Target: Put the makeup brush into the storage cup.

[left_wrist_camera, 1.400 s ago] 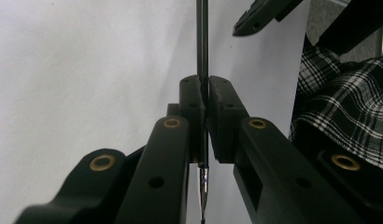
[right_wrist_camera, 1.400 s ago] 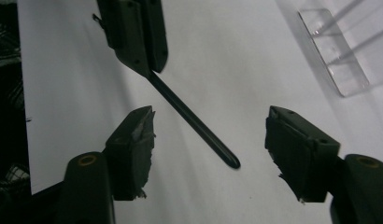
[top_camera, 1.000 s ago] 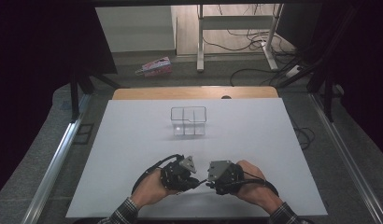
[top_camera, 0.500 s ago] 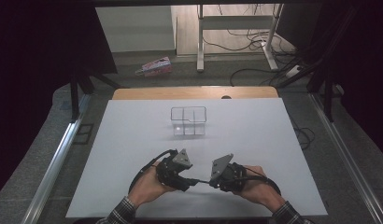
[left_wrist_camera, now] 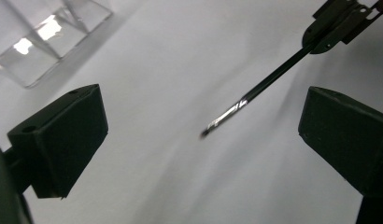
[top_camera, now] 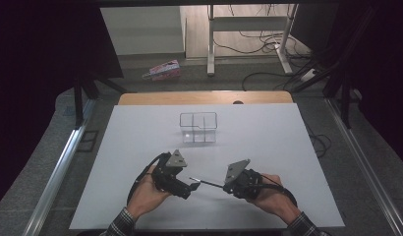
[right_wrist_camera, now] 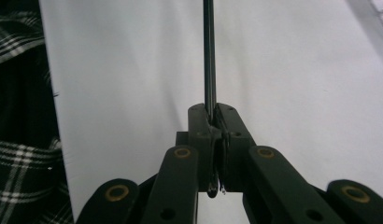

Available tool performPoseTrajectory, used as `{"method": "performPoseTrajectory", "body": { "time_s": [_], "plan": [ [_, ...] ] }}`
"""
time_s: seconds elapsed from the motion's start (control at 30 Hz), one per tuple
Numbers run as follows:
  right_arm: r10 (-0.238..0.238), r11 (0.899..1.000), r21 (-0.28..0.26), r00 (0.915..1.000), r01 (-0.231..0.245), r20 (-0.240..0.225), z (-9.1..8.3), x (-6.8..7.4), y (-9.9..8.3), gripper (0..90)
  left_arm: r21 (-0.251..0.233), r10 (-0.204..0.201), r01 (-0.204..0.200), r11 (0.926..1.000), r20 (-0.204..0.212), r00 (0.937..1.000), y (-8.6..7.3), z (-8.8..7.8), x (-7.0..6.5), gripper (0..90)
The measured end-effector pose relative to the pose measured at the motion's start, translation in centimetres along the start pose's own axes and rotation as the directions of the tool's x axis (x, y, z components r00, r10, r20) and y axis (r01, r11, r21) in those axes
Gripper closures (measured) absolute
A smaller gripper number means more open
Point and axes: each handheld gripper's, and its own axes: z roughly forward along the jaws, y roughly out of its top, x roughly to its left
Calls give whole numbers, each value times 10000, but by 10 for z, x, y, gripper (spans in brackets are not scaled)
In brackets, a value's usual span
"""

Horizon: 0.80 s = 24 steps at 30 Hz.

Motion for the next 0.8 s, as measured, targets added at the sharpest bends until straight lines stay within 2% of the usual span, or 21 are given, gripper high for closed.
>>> {"method": "performPoseTrajectory", "body": {
  "time_s": [0.2,0.23,0.27,0.3,0.33,0.4,0.47,0.5,0.53,0.57,0.6,0.7,0.73,0.77,0.8],
  "plan": [
    [410,9989,-267,9978,-396,514,-5,-3,-3,848,-499,-457,458,9977,19,9990,-8,-6,8,25],
    [626,9976,-338,9958,-604,673,-7,-3,-4,847,-592,-562,565,9966,70,9984,-9,-6,9,25],
    [626,9976,-338,9958,-604,673,-7,-3,-4,847,-648,-650,657,9957,117,9978,-11,-7,11,25],
    [742,9965,-438,9942,-710,772,-8,-4,-6,847,-844,-953,965,9917,188,9953,-14,-8,14,25],
    [813,9958,-488,9930,-774,854,-9,-5,-6,847,-844,-953,965,9917,188,9953,-14,-8,14,25],
    [1050,9931,-623,9901,-995,931,-11,-6,-7,847,-1136,-1516,1559,9812,457,9874,-19,-11,20,24],
    [1265,9897,-804,9864,-1184,1048,-13,-7,-8,847,-1382,-1827,1895,9721,606,9813,-21,-12,22,24],
    [1318,9882,-923,9854,-1221,1078,-13,-8,-9,847,-1382,-1827,1895,9721,606,9813,-21,-12,22,24],
    [1409,9864,-1010,9835,-1297,1135,-15,-8,-9,847,-1659,-2049,2179,9618,921,9744,-23,-13,25,24],
    [1409,9864,-1010,9835,-1297,1135,-15,-8,-9,847,-1659,-2049,2179,9618,921,9744,-23,-13,25,23],
    [1514,9832,-1204,9810,-1369,1214,-17,-9,-11,847,-1974,-2063,2276,9535,1227,9708,-25,-13,27,20],
    [1873,9742,-1517,9737,-1672,1298,-19,-10,-12,847,-2274,-2172,2499,9412,1593,9630,-27,-11,28,4],
    [1994,9707,-1623,9710,-1773,1322,-20,-10,-12,847,-2274,-2172,2499,9412,1593,9630,-27,-11,28,0],
    [2087,9671,-1759,9686,-1839,1347,-21,-10,-13,847,-2375,-2233,2597,9360,1695,9599,-27,-9,28,0],
    [2209,9632,-1859,9658,-1943,1354,-22,-10,-13,847,-2402,-2253,2632,9344,1740,9586,-27,-8,27,0]
  ]
}}
